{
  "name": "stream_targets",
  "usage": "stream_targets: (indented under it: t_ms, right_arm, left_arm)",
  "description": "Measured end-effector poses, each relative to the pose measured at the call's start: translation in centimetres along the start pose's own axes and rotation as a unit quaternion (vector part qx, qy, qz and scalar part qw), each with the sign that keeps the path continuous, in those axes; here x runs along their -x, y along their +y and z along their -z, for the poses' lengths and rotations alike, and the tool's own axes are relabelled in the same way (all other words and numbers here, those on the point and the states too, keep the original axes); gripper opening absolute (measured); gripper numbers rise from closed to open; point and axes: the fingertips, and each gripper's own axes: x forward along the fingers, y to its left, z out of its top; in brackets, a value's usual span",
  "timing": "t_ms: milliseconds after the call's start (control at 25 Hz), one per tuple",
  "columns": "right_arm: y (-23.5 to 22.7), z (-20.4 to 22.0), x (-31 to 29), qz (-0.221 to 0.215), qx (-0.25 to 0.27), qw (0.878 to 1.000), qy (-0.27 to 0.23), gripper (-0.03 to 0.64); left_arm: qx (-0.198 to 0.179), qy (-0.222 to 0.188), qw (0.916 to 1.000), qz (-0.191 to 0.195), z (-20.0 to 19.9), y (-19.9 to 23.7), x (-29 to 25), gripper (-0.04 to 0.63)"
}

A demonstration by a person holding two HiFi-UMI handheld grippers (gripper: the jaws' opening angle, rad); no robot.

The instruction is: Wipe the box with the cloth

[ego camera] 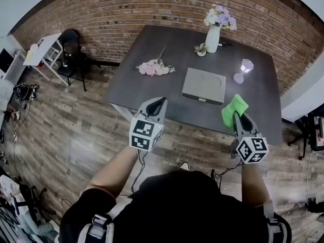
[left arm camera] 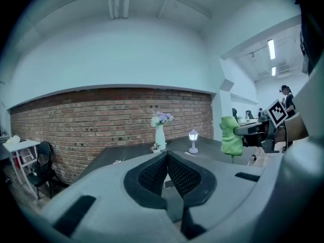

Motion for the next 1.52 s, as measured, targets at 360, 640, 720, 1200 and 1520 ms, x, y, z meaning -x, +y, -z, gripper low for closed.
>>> stream_targets:
  t_ms: [360,640,720,1200,1520]
  right_arm:
    - [-4.2,-0.3,-3.2,-0.018,-0.003,1.000,0.007,0.055]
    - [-4.3,-0.8,-5.9,-0.026,0.003,1.000,0.010,0.055]
    - [-4.1,-0.6,-6.9,-0.027,-0.001,1.000,0.013,0.055]
    - [-1.3,-2.2,-11.9,0.005,0.011,1.000,0.012,0.056]
    - [2.5,-2.6,-16.5,0.003,0.027,0.999,0.027,0.056]
  left_arm:
    - [0.001,0.000,0.9998,-0.020,-1.6,0.4,-4.7,0.009]
    - [0.007,0.017,0.9994,-0.029,-0.4,1.6,-5.5,0.009]
    - [0.010,0.018,0.9994,-0.028,-0.1,2.3,-5.8,0.009]
    - [0.003,-0.010,0.9998,0.016,-0.7,7.8,-9.2,0.009]
    - [0.021,-0.028,0.9984,0.046,-0.6,11.6,-10.4,0.009]
